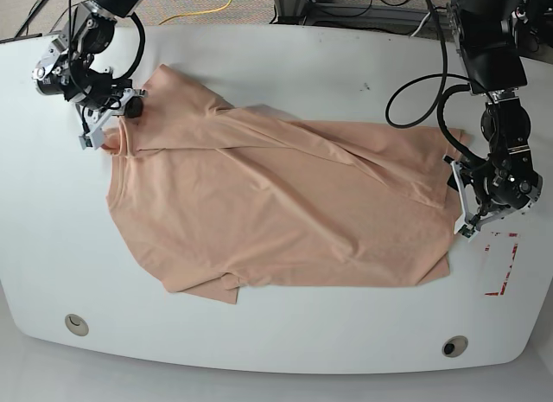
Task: Layout the t-shirt on the table in an organized manner, then fold the t-shirt properly
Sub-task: 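Release the collar corner with the right gripper and press the fold flat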
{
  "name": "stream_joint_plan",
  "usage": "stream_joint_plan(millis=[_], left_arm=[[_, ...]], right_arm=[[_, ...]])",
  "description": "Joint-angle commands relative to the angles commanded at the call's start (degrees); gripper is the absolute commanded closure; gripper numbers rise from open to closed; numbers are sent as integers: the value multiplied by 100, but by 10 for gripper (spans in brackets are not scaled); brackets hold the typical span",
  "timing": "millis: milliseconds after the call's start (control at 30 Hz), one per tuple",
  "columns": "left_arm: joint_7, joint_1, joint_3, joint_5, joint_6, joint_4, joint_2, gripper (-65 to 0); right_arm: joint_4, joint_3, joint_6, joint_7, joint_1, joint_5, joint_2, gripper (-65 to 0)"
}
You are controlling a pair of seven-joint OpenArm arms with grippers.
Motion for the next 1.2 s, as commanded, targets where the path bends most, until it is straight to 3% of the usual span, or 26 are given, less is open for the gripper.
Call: stream_joint_plan(millis=[100, 267, 433, 767, 1200], left_arm=[[0, 0, 0, 0, 0, 0, 0, -307], [0, 0, 0, 0, 0, 0, 0, -307], [0, 0, 0, 0, 0, 0, 0, -307], [9, 0, 0, 9, 0, 0, -9, -307], [9, 316, 0, 18, 0, 378, -9, -307]], right_arm=[[316, 18, 0, -149, 0, 0, 0, -40], [941, 18, 0, -374, 97, 9, -26, -41], [1108, 26, 0, -374, 422, 431, 0, -41], [958, 0, 0, -374, 1143, 554, 9, -43], [-158, 0, 0, -374, 1908, 545, 220, -43]])
